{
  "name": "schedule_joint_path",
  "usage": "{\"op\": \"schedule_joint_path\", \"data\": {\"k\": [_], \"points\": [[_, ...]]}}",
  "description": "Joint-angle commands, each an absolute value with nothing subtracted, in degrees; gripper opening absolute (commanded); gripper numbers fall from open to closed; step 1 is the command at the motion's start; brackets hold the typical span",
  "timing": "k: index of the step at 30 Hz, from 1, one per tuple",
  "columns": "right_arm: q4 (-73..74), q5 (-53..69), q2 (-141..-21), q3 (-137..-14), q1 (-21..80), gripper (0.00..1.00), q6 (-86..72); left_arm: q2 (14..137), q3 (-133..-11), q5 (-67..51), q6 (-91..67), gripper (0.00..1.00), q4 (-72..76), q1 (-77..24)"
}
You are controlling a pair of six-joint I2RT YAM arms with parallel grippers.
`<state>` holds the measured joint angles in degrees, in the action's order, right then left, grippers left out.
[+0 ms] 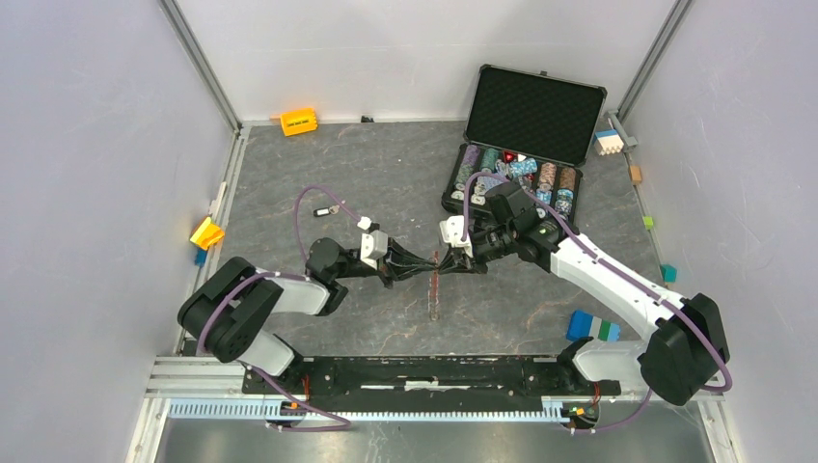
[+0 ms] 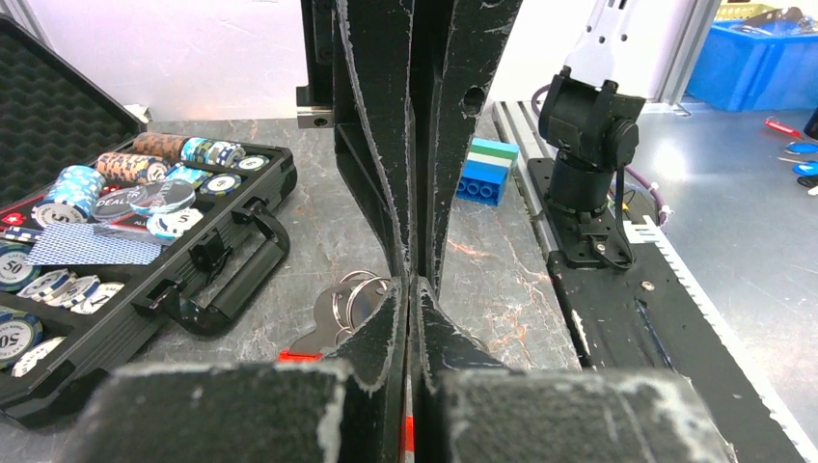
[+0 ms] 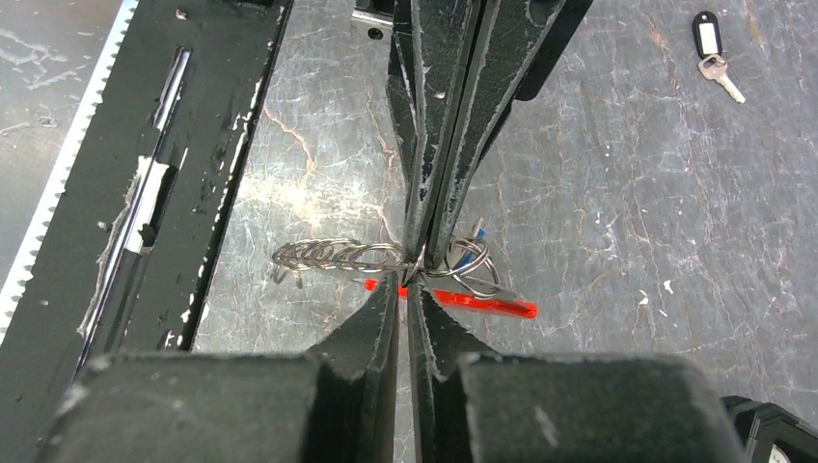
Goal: Put the keys on the keyring
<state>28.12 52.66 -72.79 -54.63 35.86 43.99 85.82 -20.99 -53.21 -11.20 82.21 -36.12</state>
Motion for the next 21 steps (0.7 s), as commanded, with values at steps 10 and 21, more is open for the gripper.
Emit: {"op": "schedule_joint_path", "data": {"k": [10, 21], "points": [[19.1, 54.4, -70.1, -54.8, 36.4, 0.05, 37.6, 87.7, -21.2, -48.2, -12.7, 0.02, 89.2, -38.0], [20.4, 45.1, -67.2, -54.6, 36.3, 0.00, 38.9, 89.4, -20.0, -46.8, -12.3, 0.09, 89.2, -38.0]]}}
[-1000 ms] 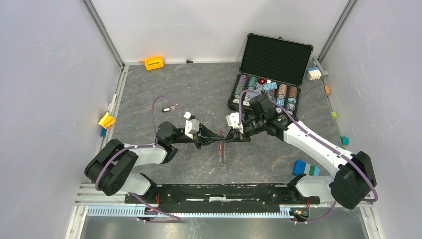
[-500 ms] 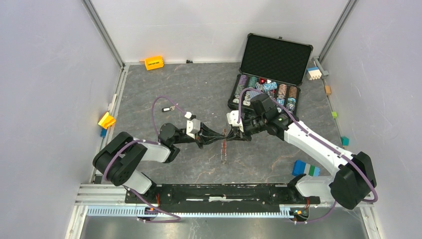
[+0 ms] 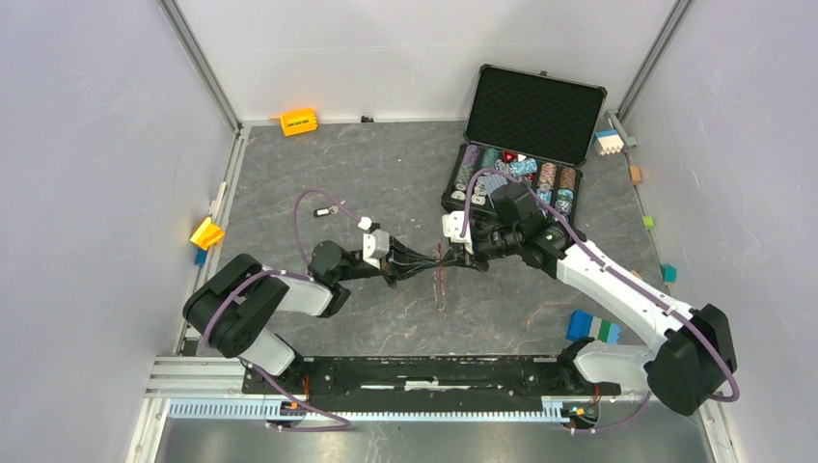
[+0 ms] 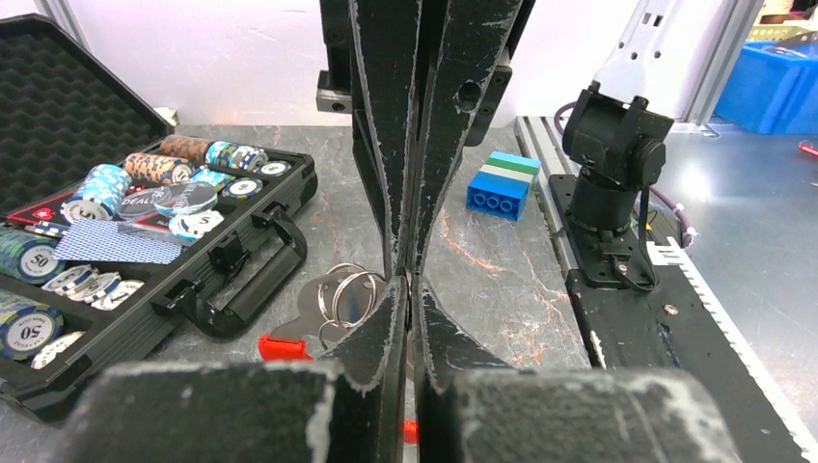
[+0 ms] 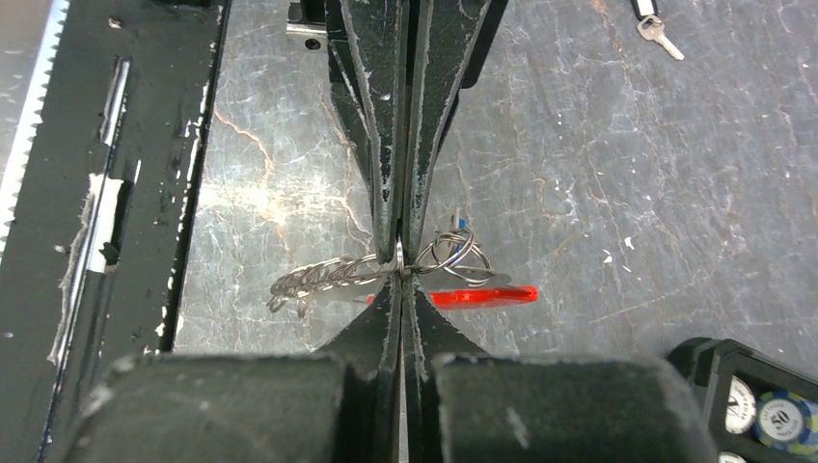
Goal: Put the keys on the keyring
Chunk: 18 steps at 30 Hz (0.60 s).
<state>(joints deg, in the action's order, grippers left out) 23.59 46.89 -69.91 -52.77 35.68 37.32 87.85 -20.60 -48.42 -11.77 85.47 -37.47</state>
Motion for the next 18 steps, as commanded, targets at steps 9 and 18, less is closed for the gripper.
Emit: {"op": "schedule_joint_path", "data": {"k": [9, 18], "points": [[28.0, 39.2, -67.5, -55.8, 37.9, 0.00, 43.2, 88.5, -23.0, -46.7, -9.0, 0.29, 82.8, -37.9], [33.0, 29.8, -67.1, -58.8, 41.1, 0.00, 44.6, 81.7, -25.0, -46.2, 1.9, 0.41, 67.6, -37.8]]}}
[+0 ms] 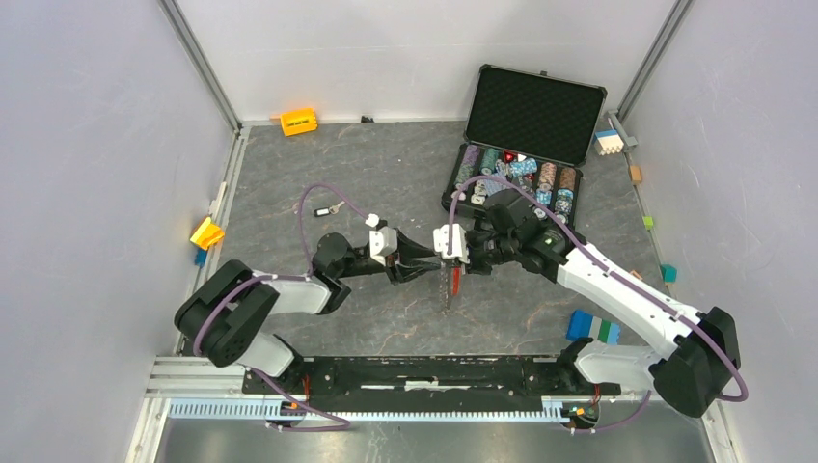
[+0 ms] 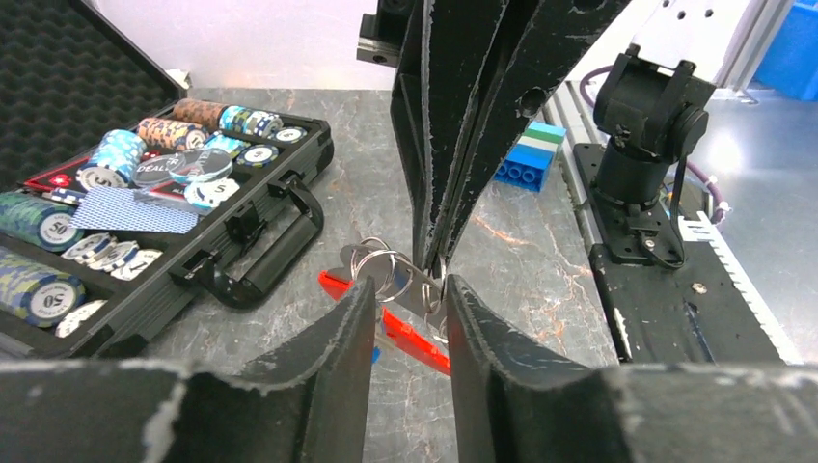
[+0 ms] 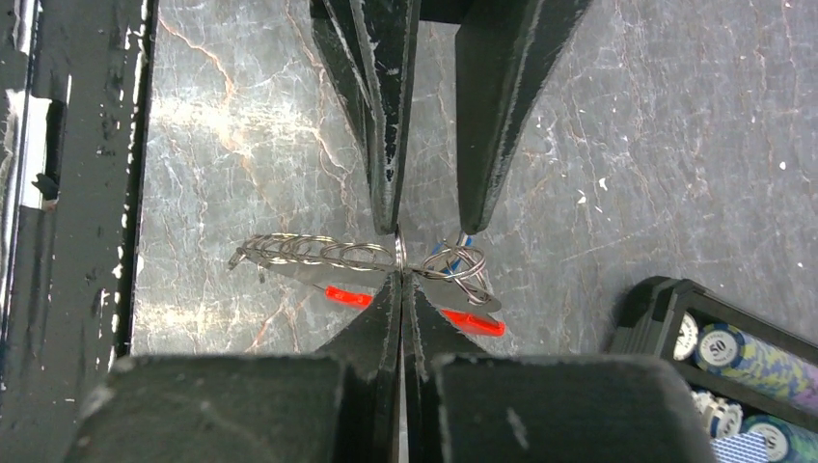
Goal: Put the keys on the keyring
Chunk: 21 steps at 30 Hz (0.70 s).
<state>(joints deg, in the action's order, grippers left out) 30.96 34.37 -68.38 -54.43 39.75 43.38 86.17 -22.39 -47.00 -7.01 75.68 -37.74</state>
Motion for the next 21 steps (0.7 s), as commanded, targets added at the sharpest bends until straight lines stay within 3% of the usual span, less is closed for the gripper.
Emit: {"op": "schedule_joint_path", "data": {"k": [1, 15, 21], "points": [[33.3, 28.8, -67.2, -59.1, 41.6, 0.00, 44.3, 80.3, -25.7, -46.2, 4.1, 0.42, 64.2, -37.7], [40.8, 15.2, -68.9, -65.2, 48.8, 0.00, 43.8, 70.3, -31.6, -44.2, 32.3, 0.52, 27.4, -37.7], [44.8, 5.4, -69.6, -66.1, 54.7, 0.00, 46.7, 69.0, -33.2, -40.0, 34.1, 0.53, 23.0, -37.4]]}}
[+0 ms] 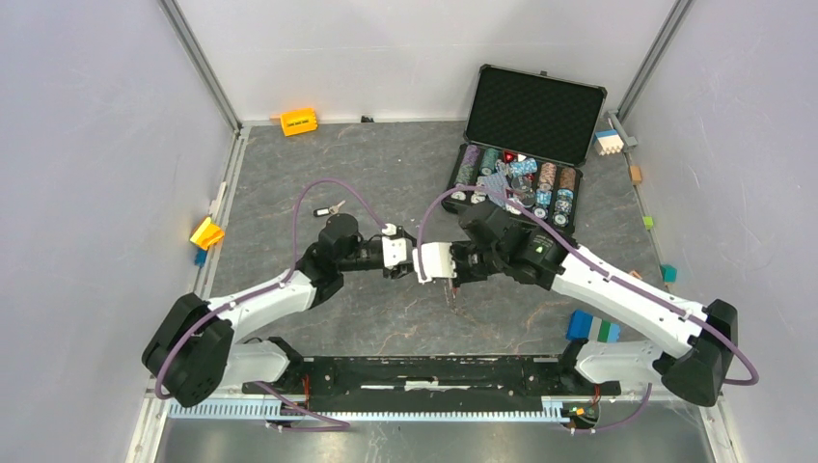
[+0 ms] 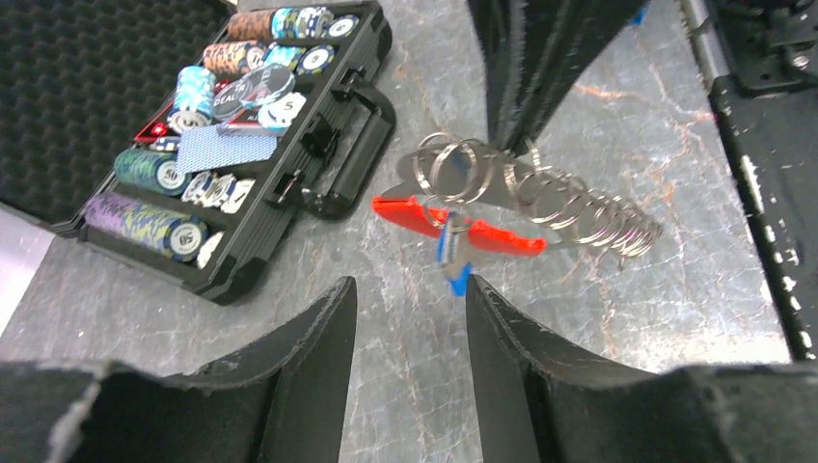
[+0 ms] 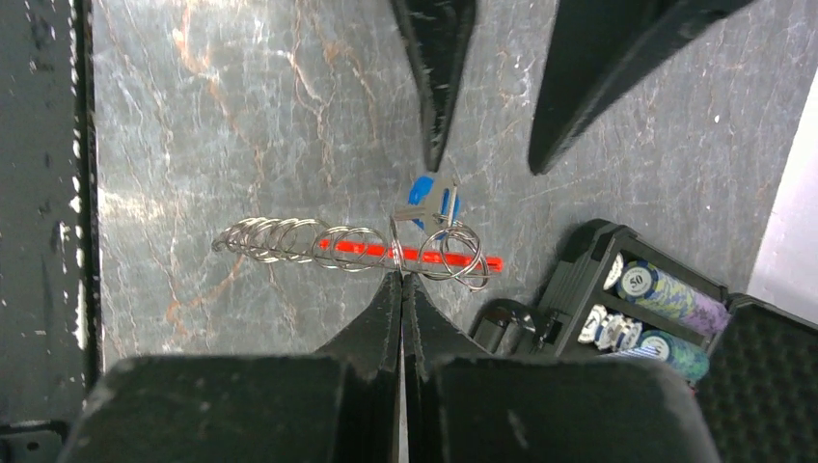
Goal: Put the keys on the keyring
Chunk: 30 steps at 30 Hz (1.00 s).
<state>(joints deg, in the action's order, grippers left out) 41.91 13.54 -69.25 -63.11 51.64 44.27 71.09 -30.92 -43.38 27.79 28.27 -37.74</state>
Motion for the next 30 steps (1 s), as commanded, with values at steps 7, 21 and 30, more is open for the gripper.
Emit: {"op": "schedule_joint_path", "data": {"k": [7, 21, 30], "points": [[46.9, -2.5, -68.6, -66.5, 59.5, 0.00, 49.9, 67.3, -31.3, -38.7, 32.0, 0.53, 24.0, -35.6], [46.4, 18.1, -61.3, -62.7, 60.1, 0.00, 59.0, 70.5, -44.0, -56.9, 45.1, 0.54, -2.9, -34.7], [46.1, 27.0, -61.5, -60.4, 58.9, 0.00, 60.1, 69.8, -48.3, -61.8, 53.1, 0.54, -13.9, -34.6]]}}
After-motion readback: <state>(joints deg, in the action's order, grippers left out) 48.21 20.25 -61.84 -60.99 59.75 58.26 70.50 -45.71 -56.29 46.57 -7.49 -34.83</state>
